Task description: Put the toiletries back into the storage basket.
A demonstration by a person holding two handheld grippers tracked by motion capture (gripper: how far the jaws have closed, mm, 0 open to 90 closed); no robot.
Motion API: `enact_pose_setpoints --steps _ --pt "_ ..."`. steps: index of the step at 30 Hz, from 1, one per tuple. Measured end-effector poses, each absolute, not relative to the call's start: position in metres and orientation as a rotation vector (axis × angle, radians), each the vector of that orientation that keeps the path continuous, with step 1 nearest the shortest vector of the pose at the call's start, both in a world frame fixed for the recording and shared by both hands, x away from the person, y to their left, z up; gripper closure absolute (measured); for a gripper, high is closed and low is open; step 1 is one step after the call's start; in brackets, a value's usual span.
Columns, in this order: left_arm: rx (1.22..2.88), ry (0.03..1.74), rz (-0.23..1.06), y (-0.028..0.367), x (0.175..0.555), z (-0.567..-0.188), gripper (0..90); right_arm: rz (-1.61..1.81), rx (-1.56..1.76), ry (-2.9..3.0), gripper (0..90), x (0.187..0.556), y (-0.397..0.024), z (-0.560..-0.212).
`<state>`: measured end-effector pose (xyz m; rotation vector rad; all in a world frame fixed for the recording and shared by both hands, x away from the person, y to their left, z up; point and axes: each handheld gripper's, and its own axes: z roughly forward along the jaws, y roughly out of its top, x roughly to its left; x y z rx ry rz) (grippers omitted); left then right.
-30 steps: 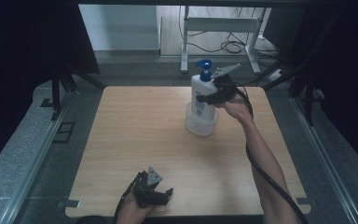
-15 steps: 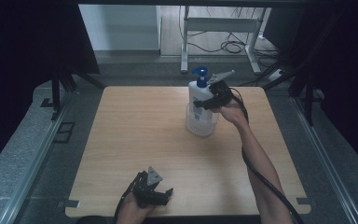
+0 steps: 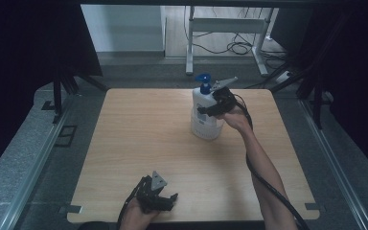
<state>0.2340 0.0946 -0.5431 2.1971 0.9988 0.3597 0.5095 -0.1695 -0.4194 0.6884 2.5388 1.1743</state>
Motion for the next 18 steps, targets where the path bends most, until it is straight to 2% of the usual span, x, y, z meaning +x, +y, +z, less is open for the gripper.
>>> enact_pose_setpoints --steps 18 --pt "2.197 0.999 0.359 0.095 0.234 -0.543 11.6 1.26 0.719 2.513 35.1 0.509 -0.183 -0.429"
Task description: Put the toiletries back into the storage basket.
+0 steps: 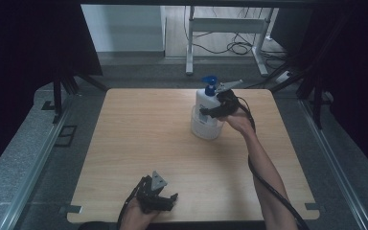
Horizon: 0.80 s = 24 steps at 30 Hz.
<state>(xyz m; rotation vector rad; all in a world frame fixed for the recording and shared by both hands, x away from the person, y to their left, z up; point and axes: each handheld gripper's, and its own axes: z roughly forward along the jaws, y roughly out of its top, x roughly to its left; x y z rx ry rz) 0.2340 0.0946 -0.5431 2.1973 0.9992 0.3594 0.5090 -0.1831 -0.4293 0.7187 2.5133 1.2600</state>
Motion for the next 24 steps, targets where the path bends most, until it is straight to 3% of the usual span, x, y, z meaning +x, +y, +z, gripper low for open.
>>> enact_pose_setpoints --steps 8,24 --pt "2.198 0.999 0.36 0.095 0.234 -0.543 11.6 1.27 0.698 2.487 25.1 0.505 -0.179 -0.428" --pt "2.198 0.997 0.36 0.095 0.234 -0.543 11.6 1.312 0.709 2.413 15.2 0.496 -0.181 -0.403"
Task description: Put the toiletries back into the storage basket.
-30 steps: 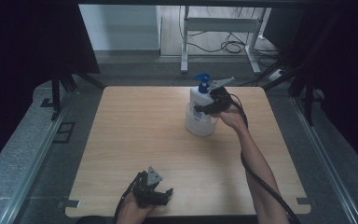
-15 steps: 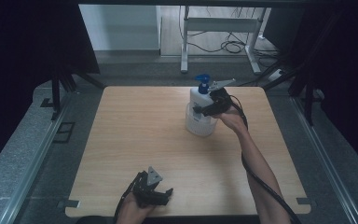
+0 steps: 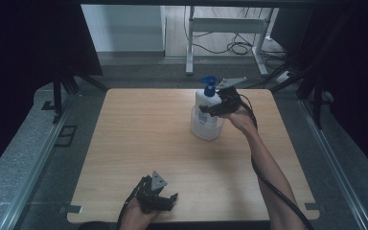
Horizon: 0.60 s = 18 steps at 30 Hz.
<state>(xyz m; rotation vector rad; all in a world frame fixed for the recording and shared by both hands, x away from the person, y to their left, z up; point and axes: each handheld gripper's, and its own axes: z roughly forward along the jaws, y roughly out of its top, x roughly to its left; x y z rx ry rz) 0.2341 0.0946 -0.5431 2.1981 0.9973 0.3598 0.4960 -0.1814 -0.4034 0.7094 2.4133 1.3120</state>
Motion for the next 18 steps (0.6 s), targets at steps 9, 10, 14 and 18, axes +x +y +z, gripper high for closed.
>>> enact_pose_setpoints --steps 9,10,14,18 --pt "2.199 0.998 0.36 0.095 0.234 -0.543 11.6 1.307 0.729 2.397 13.2 0.492 -0.186 -0.392" --pt "2.199 0.997 0.36 0.095 0.234 -0.543 11.6 1.305 0.73 2.398 13.1 0.491 -0.187 -0.391" --pt "2.199 0.998 0.36 0.095 0.234 -0.543 11.6 1.297 0.733 2.394 13.1 0.488 -0.188 -0.387" --pt "2.199 0.997 0.36 0.095 0.234 -0.543 11.6 1.29 0.734 2.391 13.0 0.486 -0.189 -0.384"
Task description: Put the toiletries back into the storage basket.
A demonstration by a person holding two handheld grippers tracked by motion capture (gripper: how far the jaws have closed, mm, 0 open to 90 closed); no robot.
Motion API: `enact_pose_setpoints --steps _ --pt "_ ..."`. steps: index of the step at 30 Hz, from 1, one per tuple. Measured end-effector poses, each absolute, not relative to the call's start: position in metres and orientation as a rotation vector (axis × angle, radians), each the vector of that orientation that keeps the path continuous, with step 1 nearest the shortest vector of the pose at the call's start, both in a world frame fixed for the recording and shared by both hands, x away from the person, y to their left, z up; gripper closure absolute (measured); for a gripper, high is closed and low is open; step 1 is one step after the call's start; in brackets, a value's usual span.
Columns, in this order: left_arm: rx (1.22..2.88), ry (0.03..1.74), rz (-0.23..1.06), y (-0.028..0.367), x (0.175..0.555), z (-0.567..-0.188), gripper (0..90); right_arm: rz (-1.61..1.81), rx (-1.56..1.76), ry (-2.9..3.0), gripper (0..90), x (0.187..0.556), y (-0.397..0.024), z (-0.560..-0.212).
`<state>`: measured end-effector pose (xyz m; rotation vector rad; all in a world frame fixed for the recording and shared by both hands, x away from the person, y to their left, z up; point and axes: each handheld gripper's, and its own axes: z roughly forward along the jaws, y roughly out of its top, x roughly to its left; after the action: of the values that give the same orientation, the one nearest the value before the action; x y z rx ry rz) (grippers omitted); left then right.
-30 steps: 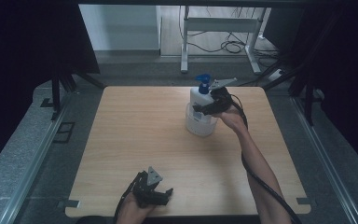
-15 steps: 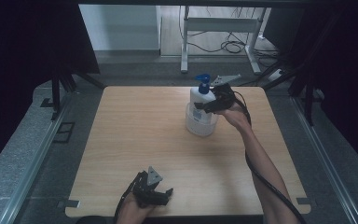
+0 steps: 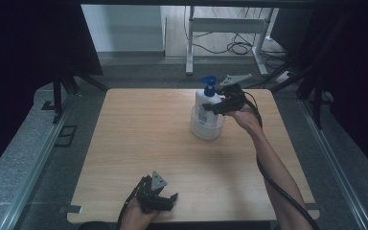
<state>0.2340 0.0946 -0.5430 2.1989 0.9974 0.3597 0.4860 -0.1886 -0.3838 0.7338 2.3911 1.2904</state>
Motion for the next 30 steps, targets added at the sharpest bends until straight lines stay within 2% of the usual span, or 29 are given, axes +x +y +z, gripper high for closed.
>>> enact_pose_setpoints --steps 19,24,27,30 --pt "2.198 0.997 0.36 0.095 0.234 -0.543 11.6 1.272 0.736 2.385 11.9 0.474 -0.197 -0.378" --pt "2.198 0.997 0.36 0.095 0.234 -0.543 11.6 1.262 0.758 2.383 7.0 0.468 -0.202 -0.377" --pt "2.198 0.997 0.36 0.095 0.234 -0.543 11.6 1.254 0.773 2.369 0.2 0.464 -0.206 -0.376" --pt "2.198 0.997 0.36 0.095 0.234 -0.543 11.6 1.256 0.779 2.363 0.0 0.458 -0.21 -0.375"
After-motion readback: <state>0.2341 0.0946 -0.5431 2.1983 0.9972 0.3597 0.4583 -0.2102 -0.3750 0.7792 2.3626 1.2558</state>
